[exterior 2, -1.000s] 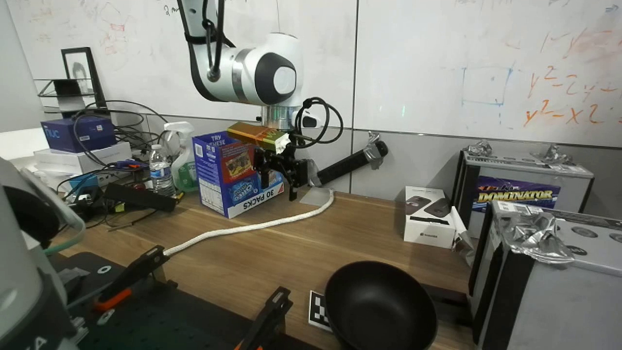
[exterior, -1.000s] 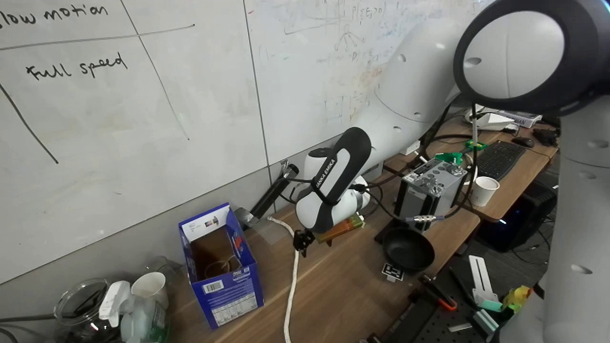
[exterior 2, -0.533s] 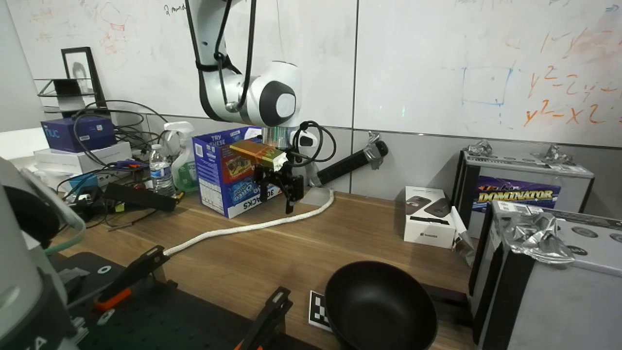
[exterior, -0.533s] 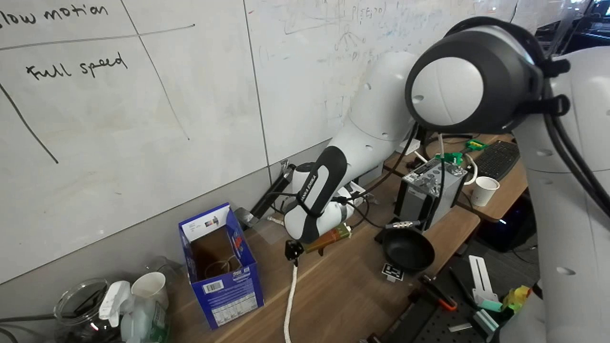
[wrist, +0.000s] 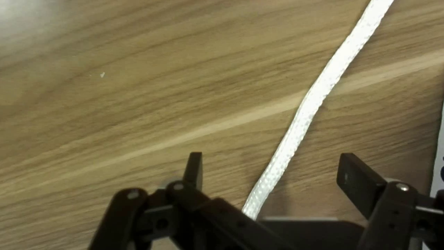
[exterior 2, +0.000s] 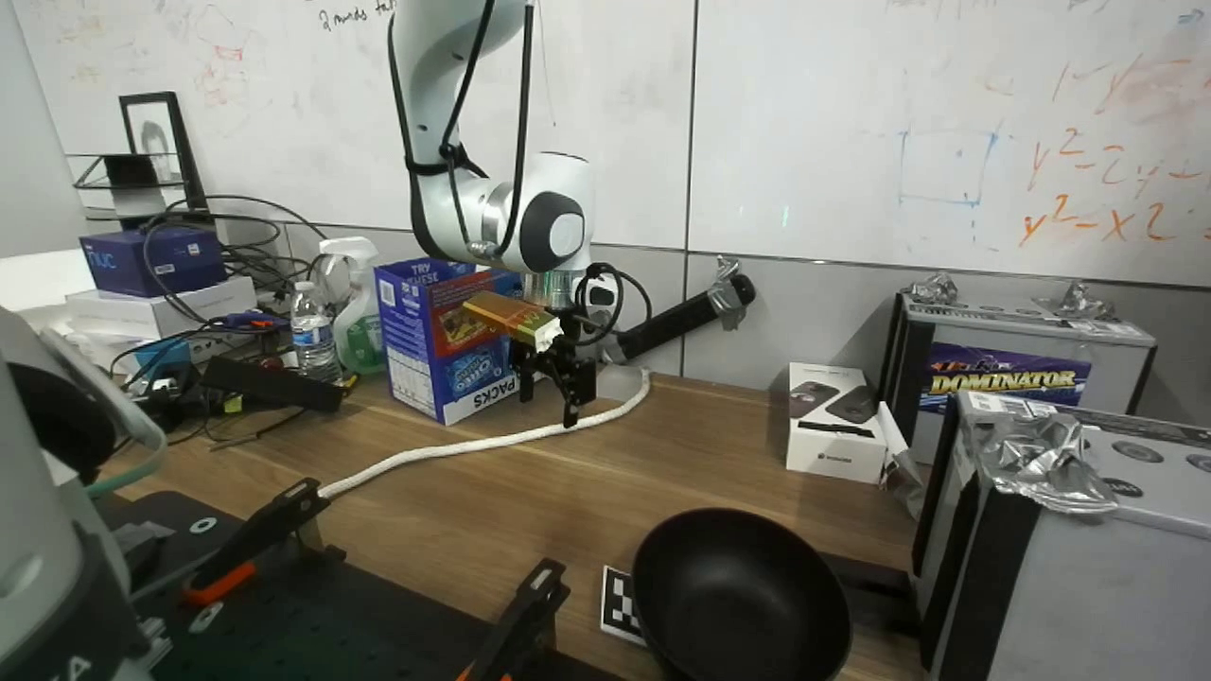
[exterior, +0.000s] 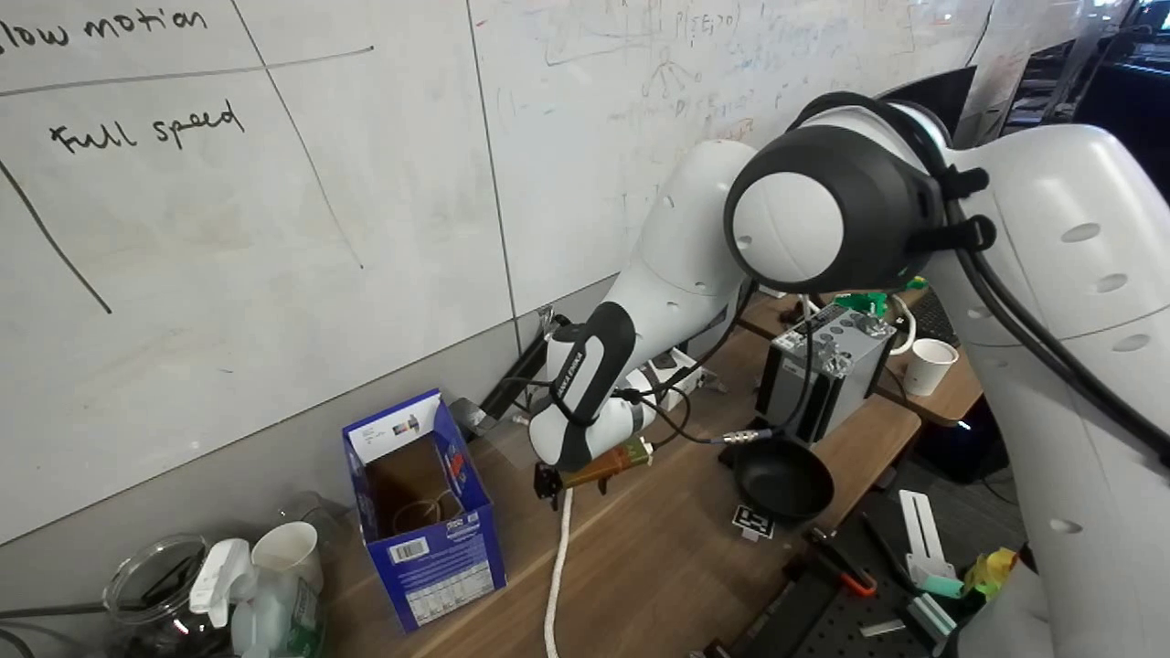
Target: Put the right and left ropes in the box
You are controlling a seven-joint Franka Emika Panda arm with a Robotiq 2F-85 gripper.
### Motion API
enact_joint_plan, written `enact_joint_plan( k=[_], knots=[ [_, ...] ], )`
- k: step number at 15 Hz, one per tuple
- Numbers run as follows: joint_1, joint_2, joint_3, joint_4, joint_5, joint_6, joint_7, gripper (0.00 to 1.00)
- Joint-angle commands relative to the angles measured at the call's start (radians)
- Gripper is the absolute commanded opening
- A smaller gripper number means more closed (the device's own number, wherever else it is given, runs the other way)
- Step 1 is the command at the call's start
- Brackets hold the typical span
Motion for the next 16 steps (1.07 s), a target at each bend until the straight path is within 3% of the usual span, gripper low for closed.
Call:
enact_joint_plan(
  k=[1, 8, 16],
  knots=[
    [0.080, 0.032, -0.057, 0.051, 0.004, -0.007, 0.085, 1.00],
    [0.171, 0.070, -0.119, 0.084, 0.002, -0.017, 0.198, 1.00],
    [0.173, 0.094, -0.121, 0.089, 0.011, -0.013, 0.228, 1.00]
  ],
)
